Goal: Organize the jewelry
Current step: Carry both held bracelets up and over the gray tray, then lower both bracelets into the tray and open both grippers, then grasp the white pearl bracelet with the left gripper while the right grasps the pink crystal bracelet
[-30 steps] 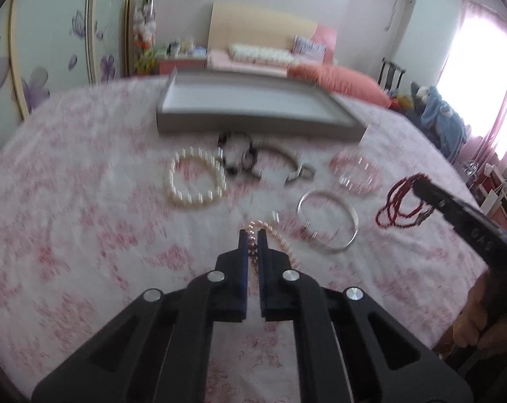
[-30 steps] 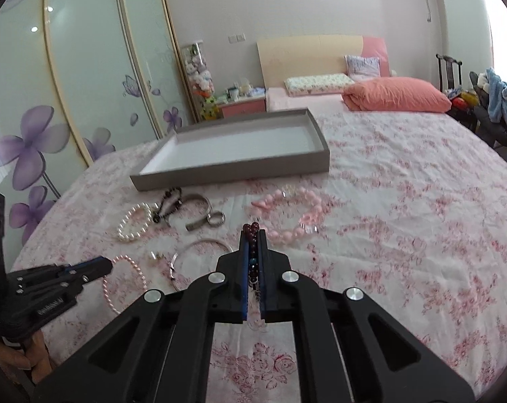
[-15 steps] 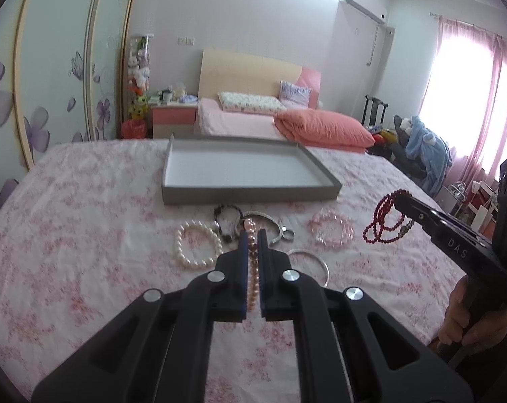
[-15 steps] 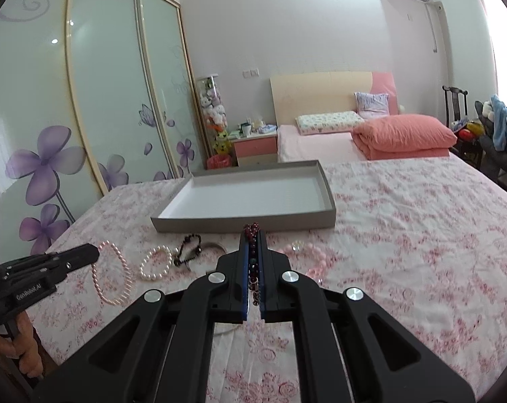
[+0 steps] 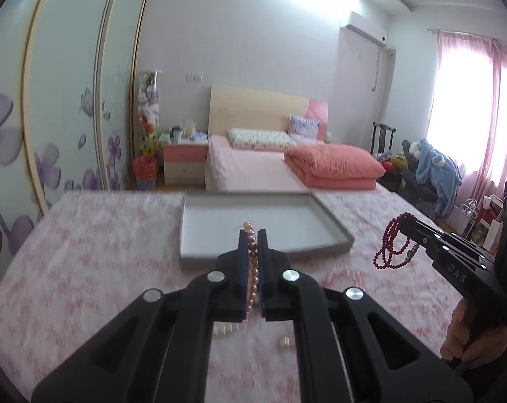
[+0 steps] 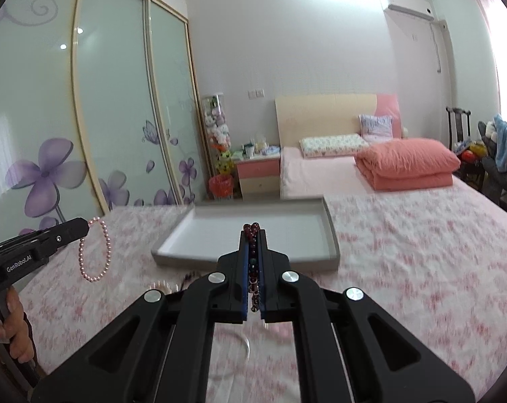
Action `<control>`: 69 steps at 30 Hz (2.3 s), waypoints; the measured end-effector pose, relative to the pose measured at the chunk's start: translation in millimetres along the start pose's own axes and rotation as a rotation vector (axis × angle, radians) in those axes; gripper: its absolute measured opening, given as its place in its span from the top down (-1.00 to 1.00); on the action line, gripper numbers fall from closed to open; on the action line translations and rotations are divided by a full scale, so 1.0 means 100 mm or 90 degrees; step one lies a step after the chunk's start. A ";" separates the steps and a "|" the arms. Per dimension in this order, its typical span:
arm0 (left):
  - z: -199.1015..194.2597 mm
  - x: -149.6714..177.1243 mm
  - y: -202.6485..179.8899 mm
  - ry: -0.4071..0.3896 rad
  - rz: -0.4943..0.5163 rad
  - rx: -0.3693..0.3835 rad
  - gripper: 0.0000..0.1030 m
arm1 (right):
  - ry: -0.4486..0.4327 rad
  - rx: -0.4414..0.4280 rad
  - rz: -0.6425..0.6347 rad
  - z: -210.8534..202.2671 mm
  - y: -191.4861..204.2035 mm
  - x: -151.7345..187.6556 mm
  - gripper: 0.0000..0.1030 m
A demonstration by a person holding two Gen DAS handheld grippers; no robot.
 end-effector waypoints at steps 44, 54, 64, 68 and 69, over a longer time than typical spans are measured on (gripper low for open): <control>2.57 -0.20 0.68 0.145 -0.059 -0.078 0.17 | 0.159 0.044 0.063 2.25 -0.40 -0.17 0.20; 2.12 -0.15 0.82 0.145 -0.040 -0.099 0.16 | 0.146 0.055 0.072 1.93 -0.48 -0.20 0.20; 1.35 0.54 0.98 0.215 -0.013 -0.070 0.06 | 0.177 0.062 0.065 1.27 -0.60 0.20 0.20; 1.23 0.92 0.97 0.264 -0.024 -0.061 0.06 | 0.202 0.069 0.077 1.08 -0.68 0.45 0.20; 1.22 0.99 0.96 0.273 -0.025 -0.060 0.06 | 0.213 0.073 0.076 1.04 -0.70 0.53 0.20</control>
Point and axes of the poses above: each gripper's, at about its wrist camera, not at the fingertips, and z roughly the way its jaws point, y to its left, x to its underside, the point moved 10 cm from there along z, roughly the way its jaws point, and after that the axes turned 1 degree about x, right-handed, at the moved point
